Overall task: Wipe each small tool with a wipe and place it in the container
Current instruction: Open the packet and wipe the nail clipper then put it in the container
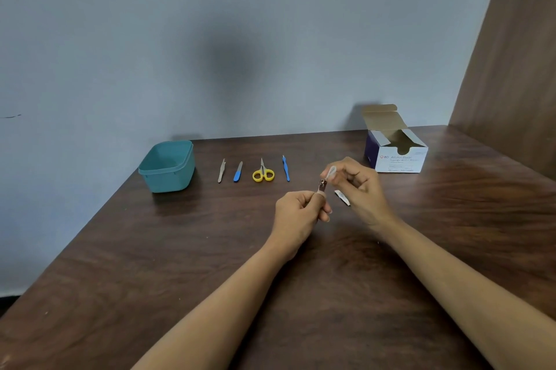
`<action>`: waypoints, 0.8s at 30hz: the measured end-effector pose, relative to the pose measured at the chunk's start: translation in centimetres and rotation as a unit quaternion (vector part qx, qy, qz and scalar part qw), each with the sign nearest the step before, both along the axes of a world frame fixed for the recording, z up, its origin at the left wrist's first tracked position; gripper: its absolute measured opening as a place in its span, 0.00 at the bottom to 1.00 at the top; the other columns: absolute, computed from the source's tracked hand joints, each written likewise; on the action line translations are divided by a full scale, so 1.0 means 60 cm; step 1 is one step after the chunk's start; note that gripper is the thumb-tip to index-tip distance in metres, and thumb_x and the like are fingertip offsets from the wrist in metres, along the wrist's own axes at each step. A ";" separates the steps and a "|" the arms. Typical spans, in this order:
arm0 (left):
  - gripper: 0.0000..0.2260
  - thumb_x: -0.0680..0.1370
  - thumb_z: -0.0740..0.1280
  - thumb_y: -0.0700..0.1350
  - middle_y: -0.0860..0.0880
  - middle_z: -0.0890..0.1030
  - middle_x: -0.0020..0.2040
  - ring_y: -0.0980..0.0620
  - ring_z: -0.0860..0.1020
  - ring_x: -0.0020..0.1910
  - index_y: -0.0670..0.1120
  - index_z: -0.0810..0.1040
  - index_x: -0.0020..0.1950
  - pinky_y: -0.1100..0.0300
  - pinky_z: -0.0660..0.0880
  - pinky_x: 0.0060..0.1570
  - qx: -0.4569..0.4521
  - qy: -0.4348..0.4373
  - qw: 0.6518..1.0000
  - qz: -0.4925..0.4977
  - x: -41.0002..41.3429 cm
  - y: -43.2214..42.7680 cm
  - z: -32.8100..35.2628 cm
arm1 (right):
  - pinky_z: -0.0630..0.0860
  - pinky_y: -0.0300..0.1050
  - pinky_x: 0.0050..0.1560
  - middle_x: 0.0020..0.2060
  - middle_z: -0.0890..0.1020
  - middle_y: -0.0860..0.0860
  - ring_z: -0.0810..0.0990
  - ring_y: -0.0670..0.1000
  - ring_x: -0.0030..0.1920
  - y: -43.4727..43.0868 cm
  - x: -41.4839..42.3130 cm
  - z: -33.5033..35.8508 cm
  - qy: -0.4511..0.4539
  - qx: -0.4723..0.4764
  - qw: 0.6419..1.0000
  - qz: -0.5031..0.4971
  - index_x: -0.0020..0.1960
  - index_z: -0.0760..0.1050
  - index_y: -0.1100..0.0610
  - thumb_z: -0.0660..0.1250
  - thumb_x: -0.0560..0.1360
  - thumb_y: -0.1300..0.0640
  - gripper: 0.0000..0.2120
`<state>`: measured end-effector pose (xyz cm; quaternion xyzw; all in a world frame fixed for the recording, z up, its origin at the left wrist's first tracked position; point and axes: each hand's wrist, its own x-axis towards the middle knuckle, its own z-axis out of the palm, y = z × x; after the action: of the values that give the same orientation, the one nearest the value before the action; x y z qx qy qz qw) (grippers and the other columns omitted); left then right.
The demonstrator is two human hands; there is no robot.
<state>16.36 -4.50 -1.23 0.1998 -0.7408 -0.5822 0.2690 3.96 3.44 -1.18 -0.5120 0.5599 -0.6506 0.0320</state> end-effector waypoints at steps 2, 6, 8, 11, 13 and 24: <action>0.16 0.81 0.62 0.43 0.52 0.77 0.26 0.59 0.67 0.23 0.41 0.81 0.36 0.68 0.65 0.28 -0.003 0.002 1.000 0.008 -0.001 0.001 -0.001 | 0.74 0.40 0.49 0.41 0.80 0.46 0.79 0.53 0.47 0.001 -0.002 -0.001 0.011 0.001 1.000 -0.002 0.46 0.81 0.53 0.66 0.77 0.61 0.06; 0.16 0.81 0.62 0.44 0.51 0.78 0.28 0.62 0.70 0.24 0.40 0.82 0.38 0.66 0.66 0.33 0.006 0.010 0.999 0.036 -0.006 -0.003 -0.007 | 0.73 0.37 0.45 0.41 0.81 0.48 0.79 0.50 0.44 0.002 0.002 0.007 -0.030 -0.027 0.999 0.016 0.42 0.81 0.50 0.66 0.76 0.62 0.10; 0.15 0.80 0.62 0.45 0.53 0.77 0.27 0.63 0.70 0.24 0.42 0.81 0.37 0.63 0.67 0.35 0.022 0.023 0.998 0.056 -0.010 -0.009 -0.012 | 0.71 0.32 0.41 0.40 0.81 0.48 0.79 0.42 0.40 0.003 0.003 0.015 -0.102 -0.062 0.993 0.020 0.39 0.79 0.55 0.65 0.75 0.67 0.11; 0.15 0.81 0.63 0.47 0.53 0.77 0.27 0.63 0.71 0.26 0.44 0.81 0.37 0.62 0.67 0.36 0.017 0.026 0.998 0.057 -0.012 -0.011 -0.016 | 0.71 0.29 0.39 0.39 0.85 0.44 0.80 0.39 0.39 0.004 -0.005 0.023 -0.162 -0.056 0.985 -0.027 0.41 0.79 0.58 0.65 0.75 0.69 0.09; 0.15 0.81 0.62 0.47 0.53 0.77 0.28 0.63 0.71 0.26 0.43 0.81 0.39 0.63 0.67 0.36 0.008 0.026 0.998 0.050 -0.011 -0.010 -0.017 | 0.72 0.29 0.41 0.36 0.85 0.42 0.82 0.38 0.40 0.005 -0.011 0.022 -0.165 -0.017 0.985 -0.047 0.45 0.80 0.60 0.68 0.74 0.68 0.05; 0.14 0.81 0.61 0.47 0.53 0.77 0.29 0.63 0.71 0.26 0.44 0.82 0.41 0.62 0.67 0.36 -0.056 0.009 0.998 0.030 -0.010 -0.010 -0.019 | 0.70 0.27 0.34 0.32 0.84 0.42 0.79 0.36 0.32 0.011 -0.011 0.021 -0.145 0.092 0.985 -0.027 0.43 0.80 0.61 0.68 0.73 0.67 0.04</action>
<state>15.78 -5.10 -2.35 0.2015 -0.7638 -0.5327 0.3037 3.28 4.11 0.09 -0.3918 0.6202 -0.6644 0.1429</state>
